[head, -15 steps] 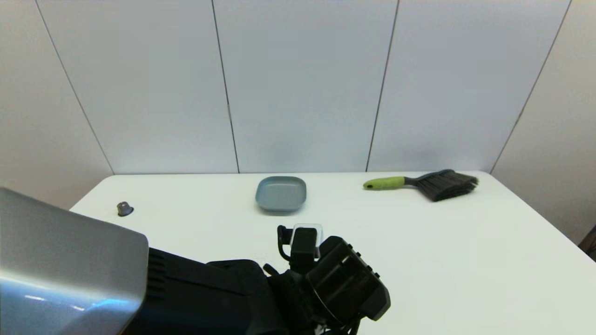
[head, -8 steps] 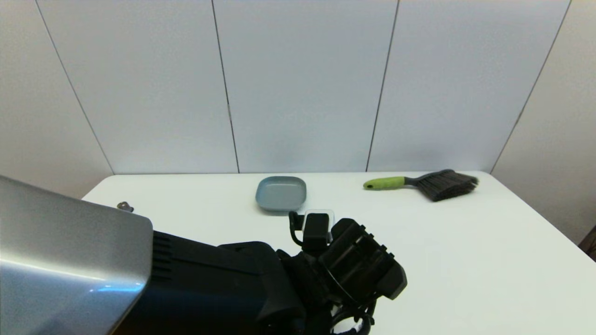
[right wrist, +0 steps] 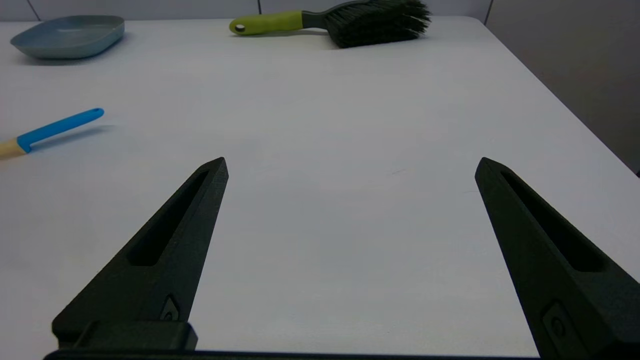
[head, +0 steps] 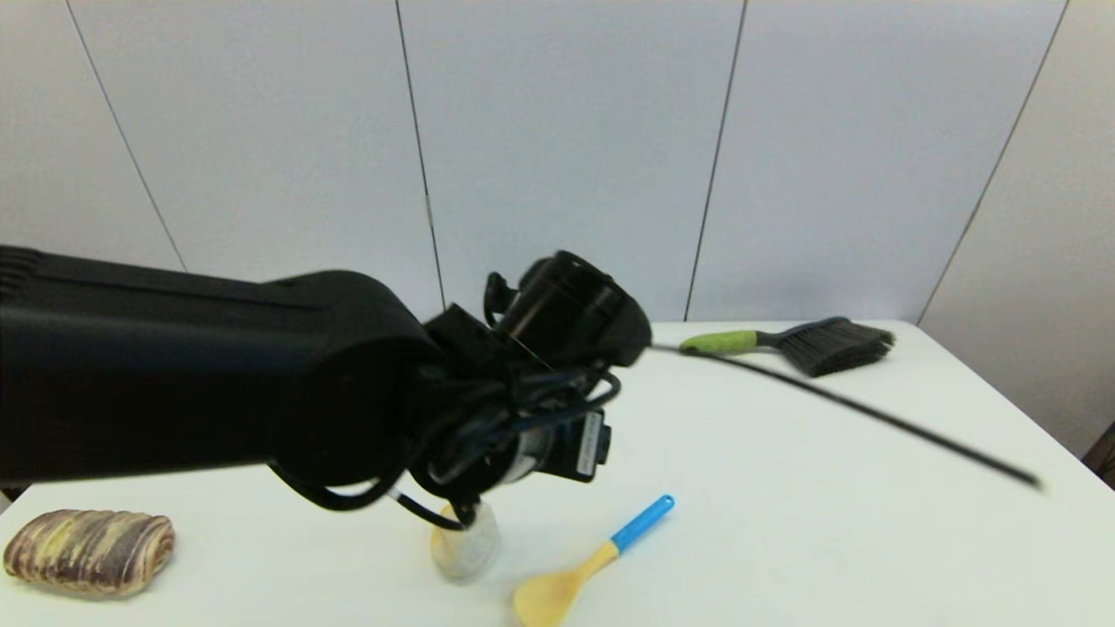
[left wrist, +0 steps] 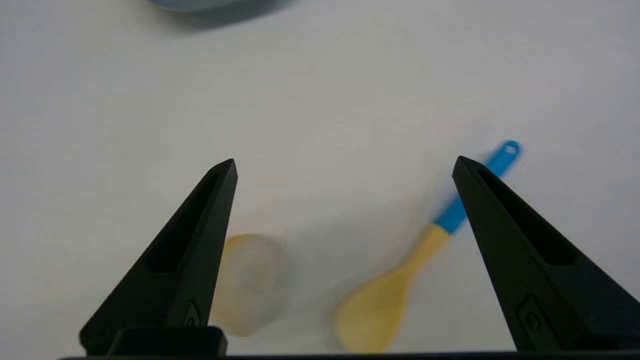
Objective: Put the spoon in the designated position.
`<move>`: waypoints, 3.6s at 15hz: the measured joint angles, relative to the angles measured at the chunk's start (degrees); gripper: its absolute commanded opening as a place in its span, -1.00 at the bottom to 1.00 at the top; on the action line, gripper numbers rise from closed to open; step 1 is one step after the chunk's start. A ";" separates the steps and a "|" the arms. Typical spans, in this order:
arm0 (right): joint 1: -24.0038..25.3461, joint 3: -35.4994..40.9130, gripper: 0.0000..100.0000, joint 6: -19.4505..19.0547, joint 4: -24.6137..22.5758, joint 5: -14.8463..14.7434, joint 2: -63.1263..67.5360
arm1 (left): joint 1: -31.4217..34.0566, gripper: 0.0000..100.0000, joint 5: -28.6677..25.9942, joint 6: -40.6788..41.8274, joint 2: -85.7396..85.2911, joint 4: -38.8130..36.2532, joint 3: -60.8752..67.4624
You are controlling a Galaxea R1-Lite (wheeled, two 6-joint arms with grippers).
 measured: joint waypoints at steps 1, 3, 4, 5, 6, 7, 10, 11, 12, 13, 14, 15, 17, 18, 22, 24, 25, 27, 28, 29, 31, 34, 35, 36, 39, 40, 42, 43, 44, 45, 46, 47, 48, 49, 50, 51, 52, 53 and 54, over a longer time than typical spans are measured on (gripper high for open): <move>0.00 0.00 1.00 0.00 0.00 0.02 0.00 | 2.86 1.00 -1.94 2.97 -1.67 1.76 -0.16; 0.00 0.00 1.00 -0.05 0.00 0.00 0.00 | 9.51 1.00 -7.06 9.47 -5.32 4.66 -0.35; 0.00 0.00 1.00 -0.02 0.00 0.02 0.00 | 12.82 1.00 -9.44 12.84 -7.24 5.79 -0.44; 0.00 0.00 1.00 0.02 0.00 0.02 0.00 | 16.18 1.00 -11.75 16.35 -9.42 7.03 -0.46; 0.00 0.00 1.00 -0.02 0.00 0.00 0.00 | 18.86 1.00 -13.41 19.26 -11.46 8.13 -0.44; 0.00 0.00 1.00 -0.02 0.00 0.00 0.00 | 21.00 1.00 -14.67 21.55 -13.47 8.74 -0.22; 0.00 0.00 1.00 -0.02 0.00 0.00 0.00 | 25.75 1.00 -18.47 26.77 -19.43 8.51 2.84; 0.00 0.00 1.00 -0.02 0.00 0.00 0.00 | 27.04 1.00 -19.86 27.88 -21.44 8.27 4.52; 0.00 0.00 1.00 0.00 -0.02 0.02 0.00 | 28.15 1.00 -21.09 28.54 -23.84 8.22 6.77; 0.00 0.00 1.00 0.00 0.00 0.00 0.00 | 28.92 1.00 -21.74 28.95 -26.38 8.08 9.30; 0.00 -0.02 1.00 -0.02 0.00 0.00 0.00 | 29.72 1.00 -22.00 29.23 -29.51 7.85 12.52; 0.00 0.00 1.00 0.02 0.00 0.00 0.00 | 30.57 1.00 -22.17 29.43 -32.72 7.00 15.93; 0.00 -0.02 1.00 -0.05 0.00 0.02 0.00 | 32.59 1.00 -22.33 29.59 -39.85 3.28 25.23; 0.00 0.00 1.00 0.00 0.00 -0.02 0.00 | 33.50 1.00 -22.33 29.61 -42.72 0.49 29.45; 0.00 0.00 1.00 0.00 0.00 0.00 0.00 | 37.10 1.00 -22.36 29.45 -52.33 -16.96 46.15; 0.00 0.00 1.00 0.00 0.00 0.00 0.00 | 38.73 1.00 -22.39 29.31 -57.88 -20.63 52.74; 0.00 0.00 1.00 -0.02 0.02 0.02 0.00 | 39.67 1.00 -22.44 29.22 -60.77 -21.11 55.25; 0.00 -0.02 1.00 -0.05 0.00 0.00 0.00 | 43.75 1.00 -22.69 29.22 -66.43 -21.07 59.40; 0.00 -0.02 1.00 -0.05 0.00 -0.02 0.00 | 46.23 1.00 -22.88 29.34 -69.12 -20.72 61.39; 0.00 -0.02 1.00 -0.05 -0.02 0.00 0.00 | 48.13 1.00 -23.19 29.39 -71.97 -20.37 63.46; 0.00 -0.02 1.00 -0.02 0.00 0.00 0.00 | 49.84 1.00 -23.60 29.48 -77.35 -20.18 67.13; 0.00 -0.02 1.00 -0.02 0.00 0.00 0.00 | 50.58 1.00 -23.84 30.83 -85.05 -19.77 72.73; 0.00 -0.02 1.00 -0.05 0.00 0.00 0.00 | 50.77 1.00 -23.84 31.62 -87.59 -19.76 74.44; 0.00 -0.02 1.00 0.00 0.00 0.02 0.00 | 51.03 1.00 -23.94 31.96 -89.97 -19.74 75.64; 0.00 -0.02 1.00 -0.02 0.00 0.00 0.00 | 51.74 1.00 -24.39 32.28 -96.66 -19.77 78.04; 0.00 -0.02 1.00 0.00 0.00 0.00 0.00 | 51.85 1.00 -24.47 32.21 -98.71 -19.87 78.31; 0.00 -0.02 1.00 -0.02 0.02 0.00 0.00 | 52.04 1.00 -24.44 31.82 -102.68 -19.99 78.59; 0.00 -0.02 1.00 -0.02 0.00 0.02 0.00 | 52.07 1.00 -24.44 31.40 -104.33 -20.92 78.85; 0.00 -0.02 1.00 0.00 0.00 0.00 0.00 | 52.10 1.00 -24.42 31.46 -105.35 -22.71 79.45; 0.00 -0.02 1.00 -0.02 0.00 0.00 0.00 | 52.15 1.00 -24.44 31.62 -106.09 -23.88 79.80; 0.00 -0.02 1.00 -0.02 0.00 0.02 0.00 | 52.15 1.00 -24.47 31.16 -106.56 -23.74 80.03; 0.00 -0.02 1.00 -0.05 -0.02 0.02 0.00 | 52.15 1.00 -24.36 30.38 -106.89 -23.83 80.08; 0.00 -0.02 1.00 0.00 -0.02 0.00 0.00 | 52.15 1.00 -24.15 28.67 -107.08 -23.86 80.12; 0.00 -0.02 1.00 0.00 0.00 0.02 0.00 | 52.15 1.00 -23.98 26.53 -107.17 -23.89 80.12; 0.00 -0.02 1.00 -0.02 0.00 0.02 0.00 | 52.15 1.00 -23.84 25.14 -107.22 -24.09 80.17; 0.00 -0.02 1.00 0.00 0.00 0.02 0.00 | 52.18 1.00 -23.84 24.80 -107.24 -24.09 80.17; 0.00 -0.02 1.00 0.02 0.00 0.02 0.00 | 52.21 1.00 -23.87 24.75 -107.29 -24.09 80.19; 0.00 -0.02 1.00 0.00 0.00 0.00 0.00 | 52.21 1.00 -23.84 24.72 -107.31 -24.09 80.19; 0.00 -0.02 1.00 0.00 0.00 0.00 0.00 | 52.21 1.00 -23.84 24.72 -107.31 -24.09 80.19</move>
